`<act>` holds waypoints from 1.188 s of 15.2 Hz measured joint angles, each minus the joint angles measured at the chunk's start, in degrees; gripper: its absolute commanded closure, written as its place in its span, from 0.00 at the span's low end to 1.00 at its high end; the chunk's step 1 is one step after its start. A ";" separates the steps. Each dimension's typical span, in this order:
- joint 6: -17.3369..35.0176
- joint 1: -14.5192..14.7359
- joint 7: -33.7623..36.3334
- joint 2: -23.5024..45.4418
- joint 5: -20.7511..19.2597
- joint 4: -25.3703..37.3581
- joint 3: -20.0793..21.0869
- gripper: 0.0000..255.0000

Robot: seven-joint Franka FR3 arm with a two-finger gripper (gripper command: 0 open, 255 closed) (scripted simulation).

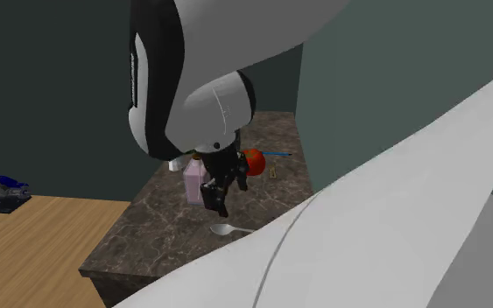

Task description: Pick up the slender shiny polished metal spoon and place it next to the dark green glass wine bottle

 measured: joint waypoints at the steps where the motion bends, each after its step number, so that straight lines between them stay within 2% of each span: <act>1: 2.78 -0.73 -1.45 1.94 -1.82 -0.69 -1.11 0.00; 5: 14.16 -3.12 -5.31 11.14 -9.23 -2.25 -4.21 0.00; 8: 19.97 -4.38 -5.90 16.94 -12.84 -1.88 -5.38 0.00; 14: 27.27 -6.31 -3.30 24.48 -17.46 -1.43 -6.26 0.00; 18: 28.24 -6.57 -2.76 25.43 -18.18 -1.42 -6.33 0.00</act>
